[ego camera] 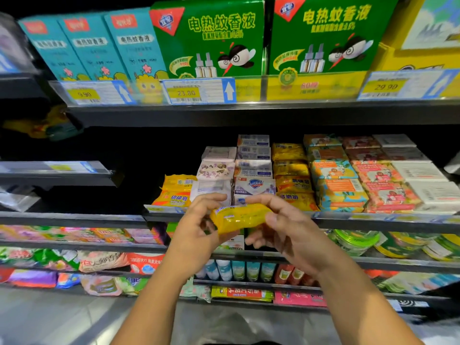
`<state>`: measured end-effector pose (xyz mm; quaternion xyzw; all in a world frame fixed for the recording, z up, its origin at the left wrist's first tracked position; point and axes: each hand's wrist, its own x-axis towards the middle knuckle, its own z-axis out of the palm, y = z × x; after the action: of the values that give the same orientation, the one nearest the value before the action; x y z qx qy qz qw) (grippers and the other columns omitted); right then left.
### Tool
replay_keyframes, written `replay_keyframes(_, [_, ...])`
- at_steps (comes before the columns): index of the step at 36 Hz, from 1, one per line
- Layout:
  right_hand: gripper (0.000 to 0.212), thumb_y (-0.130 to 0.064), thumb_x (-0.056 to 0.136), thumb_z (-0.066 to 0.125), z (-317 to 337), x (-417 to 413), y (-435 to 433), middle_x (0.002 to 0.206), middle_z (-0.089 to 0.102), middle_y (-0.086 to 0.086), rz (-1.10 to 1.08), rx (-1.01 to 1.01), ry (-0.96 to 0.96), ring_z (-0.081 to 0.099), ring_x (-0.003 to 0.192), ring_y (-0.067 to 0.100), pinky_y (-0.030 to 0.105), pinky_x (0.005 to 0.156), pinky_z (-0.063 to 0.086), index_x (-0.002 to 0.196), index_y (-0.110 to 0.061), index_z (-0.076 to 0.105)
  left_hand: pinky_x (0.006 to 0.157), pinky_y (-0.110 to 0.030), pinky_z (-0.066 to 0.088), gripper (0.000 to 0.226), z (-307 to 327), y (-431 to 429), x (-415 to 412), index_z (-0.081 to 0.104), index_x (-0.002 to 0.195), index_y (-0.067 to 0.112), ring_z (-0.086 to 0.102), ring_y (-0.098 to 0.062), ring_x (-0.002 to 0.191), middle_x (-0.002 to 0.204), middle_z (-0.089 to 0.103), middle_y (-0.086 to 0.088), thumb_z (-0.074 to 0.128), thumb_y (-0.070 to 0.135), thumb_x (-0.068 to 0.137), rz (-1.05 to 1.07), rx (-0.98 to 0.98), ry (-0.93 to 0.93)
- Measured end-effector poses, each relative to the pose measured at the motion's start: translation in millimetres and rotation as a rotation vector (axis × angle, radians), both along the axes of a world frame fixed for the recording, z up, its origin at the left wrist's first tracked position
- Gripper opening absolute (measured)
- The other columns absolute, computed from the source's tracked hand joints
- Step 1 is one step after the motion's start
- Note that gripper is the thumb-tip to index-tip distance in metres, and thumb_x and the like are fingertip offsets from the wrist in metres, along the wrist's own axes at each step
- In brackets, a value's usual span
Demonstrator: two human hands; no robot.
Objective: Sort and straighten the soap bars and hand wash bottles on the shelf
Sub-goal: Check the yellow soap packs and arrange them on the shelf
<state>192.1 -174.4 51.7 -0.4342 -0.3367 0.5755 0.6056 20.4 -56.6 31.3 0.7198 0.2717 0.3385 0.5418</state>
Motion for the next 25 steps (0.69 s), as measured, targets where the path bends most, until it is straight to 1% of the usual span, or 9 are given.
replay_keyframes(2, [0.050,-0.031,0.074,0.086,-2.1,0.0,-2.3,0.105,0.069,0.005,0.044,0.021,-0.081,0.068,0.090,0.024,0.031,0.072,0.057,0.121,-0.030,0.069,0.081,-0.055,0.058,0.034,1.2,-5.7,-0.1,0.066,0.094,0.036,0.065,-0.026,0.100,0.118,0.063,0.013,0.084,0.037,0.066,-0.017,-0.077,-0.034])
replay_keyframes(4, [0.033,-0.026,0.077,0.086,-4.7,-2.7,-2.4,0.102,0.070,-0.001,-0.041,0.007,-0.146,0.066,0.096,0.018,0.029,0.078,0.058,0.105,-0.037,0.075,0.082,-0.050,0.057,0.043,0.8,-10.6,0.0,0.064,0.102,0.021,0.066,-0.027,0.096,0.108,0.067,-0.004,0.085,0.037,0.068,-0.008,-0.168,-0.067])
replay_keyframes(7, [0.031,-0.032,0.075,0.078,-6.9,-8.0,-1.2,0.106,0.072,0.006,-0.190,0.015,-0.143,0.067,0.102,0.021,0.029,0.085,0.055,0.104,-0.022,0.073,0.087,-0.058,0.050,0.053,0.7,-18.4,2.5,0.064,0.106,0.006,0.060,-0.044,0.097,0.106,0.061,-0.029,0.078,0.043,0.072,0.000,-0.206,-0.056])
replay_keyframes(10, [0.032,-0.031,0.074,0.079,-2.8,-10.5,-3.0,0.097,0.069,0.002,-0.283,0.013,-0.166,0.067,0.092,0.019,0.029,0.080,0.054,0.105,-0.029,0.069,0.085,-0.054,0.053,0.036,1.7,-21.0,7.6,0.070,0.096,0.021,0.061,-0.038,0.095,0.104,0.062,-0.023,0.077,0.047,0.073,0.011,-0.170,-0.003])
replay_keyframes(13, [0.026,-0.018,0.086,0.073,-3.4,-7.8,-4.0,0.103,0.070,0.003,-0.345,0.001,-0.228,0.069,0.092,0.020,0.035,0.077,0.057,0.104,-0.035,0.067,0.078,-0.035,0.058,0.029,2.5,-23.4,10.6,0.069,0.105,0.027,0.066,-0.024,0.092,0.102,0.070,-0.003,0.083,0.030,0.080,-0.008,-0.219,-0.047])
replay_keyframes(17, [0.028,-0.010,0.097,0.061,-2.1,-7.3,-5.6,0.118,0.066,0.003,-0.396,-0.027,-0.113,0.069,0.103,0.029,0.039,0.077,0.059,0.107,-0.035,0.066,0.081,-0.033,0.058,0.071,3.7,-25.8,5.9,0.057,0.129,0.043,0.066,-0.021,0.096,0.123,0.063,0.009,0.083,0.009,0.073,-0.068,-0.233,-0.083])
replay_keyframes(20, [0.033,-0.004,0.097,0.058,0.3,-5.0,-7.6,0.119,0.066,0.004,-0.369,-0.025,-0.041,0.070,0.102,0.028,0.040,0.076,0.059,0.110,-0.034,0.066,0.089,-0.038,0.057,0.082,3.3,-23.3,0.5,0.052,0.130,0.059,0.063,-0.017,0.108,0.132,0.056,0.014,0.085,0.009,0.075,-0.158,-0.072,0.084])
replay_keyframes(22, [0.031,-0.005,0.097,0.057,1.6,-4.9,-8.6,0.116,0.068,0.003,-0.344,-0.024,-0.017,0.071,0.097,0.025,0.035,0.067,0.057,0.105,-0.033,0.067,0.090,-0.027,0.053,0.079,2.4,-22.1,1.3,0.051,0.132,0.058,0.057,-0.009,0.117,0.131,0.051,0.019,0.082,0.010,0.079,-0.169,0.076,0.171])
replay_keyframes(25, [0.017,-0.018,0.093,0.061,-0.4,-5.6,-8.3,0.111,0.071,0.000,-0.298,-0.039,0.040,0.072,0.089,0.024,0.031,0.057,0.056,0.097,-0.033,0.067,0.084,-0.011,0.048,0.061,2.5,-20.4,7.2,0.064,0.122,0.044,0.050,0.002,0.119,0.134,0.047,0.012,0.080,0.007,0.077,-0.076,0.210,0.132])
